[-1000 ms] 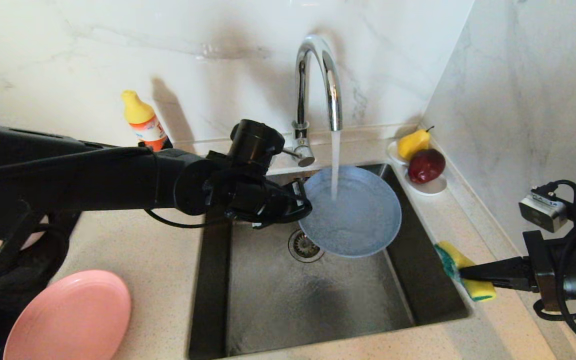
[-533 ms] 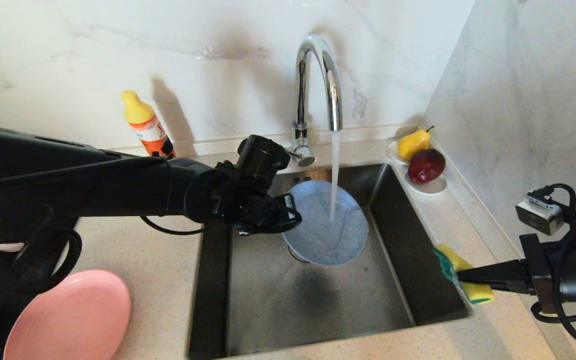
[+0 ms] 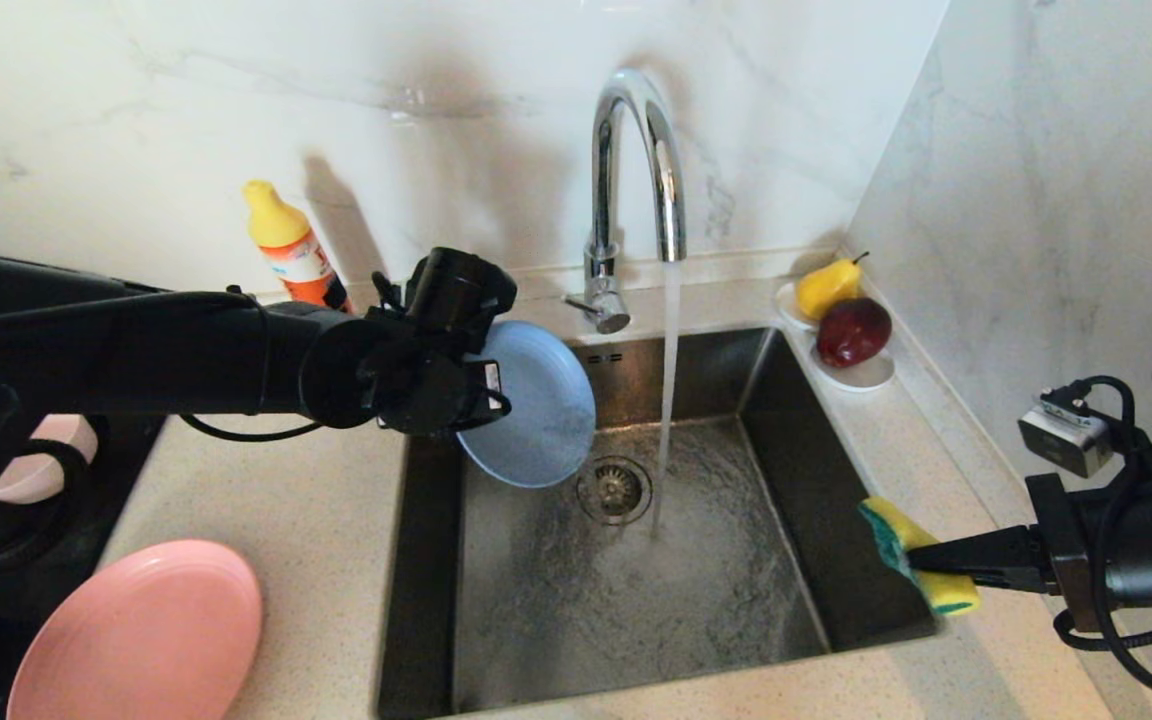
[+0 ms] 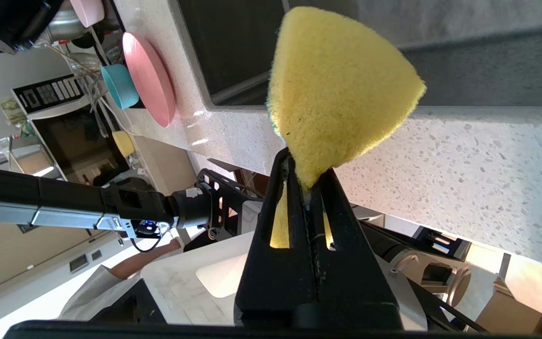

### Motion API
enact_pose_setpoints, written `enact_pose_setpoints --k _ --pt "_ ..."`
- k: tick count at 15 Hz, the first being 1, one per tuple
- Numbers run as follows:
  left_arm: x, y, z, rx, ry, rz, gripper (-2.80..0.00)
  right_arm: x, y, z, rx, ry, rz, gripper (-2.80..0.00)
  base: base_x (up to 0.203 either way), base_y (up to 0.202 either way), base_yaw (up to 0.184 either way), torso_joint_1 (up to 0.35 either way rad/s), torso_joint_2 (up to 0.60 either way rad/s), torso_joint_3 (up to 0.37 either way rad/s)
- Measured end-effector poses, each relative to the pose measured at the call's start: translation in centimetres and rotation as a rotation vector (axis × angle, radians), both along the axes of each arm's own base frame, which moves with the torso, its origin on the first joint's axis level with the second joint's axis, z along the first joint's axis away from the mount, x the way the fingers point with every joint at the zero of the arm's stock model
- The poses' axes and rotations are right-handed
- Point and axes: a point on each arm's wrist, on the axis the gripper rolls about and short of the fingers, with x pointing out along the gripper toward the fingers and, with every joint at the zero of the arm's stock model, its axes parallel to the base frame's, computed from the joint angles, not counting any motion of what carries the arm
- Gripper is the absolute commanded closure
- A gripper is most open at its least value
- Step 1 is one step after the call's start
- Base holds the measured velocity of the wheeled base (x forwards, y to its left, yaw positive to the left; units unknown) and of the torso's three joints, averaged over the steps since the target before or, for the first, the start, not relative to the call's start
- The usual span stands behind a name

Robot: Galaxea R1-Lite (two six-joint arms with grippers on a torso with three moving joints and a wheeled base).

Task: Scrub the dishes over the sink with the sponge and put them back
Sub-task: Wash the plate

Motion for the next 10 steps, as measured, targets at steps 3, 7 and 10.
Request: enact_pose_setpoints --k 3,7,10 --pt "0.1 0.4 1.1 0.047 -0.068 0.014 0.00 0.1 0.1 0.0 0.000 0.002 0.003 0.00 0.000 0.000 0.000 0.000 0.00 0.000" --pt "-0.5 0.8 2.9 0.046 -0.128 0.007 0.00 0.0 0.1 0.0 0.000 0.004 0.003 0.00 0.000 0.000 0.000 0.000 0.00 0.000" --pt "-1.7 1.4 4.2 0.033 -0.150 0.009 0.00 -0.1 0.2 0.0 0.001 0.006 0.007 0.00 0.000 0.000 0.000 0.000 0.00 0.000"
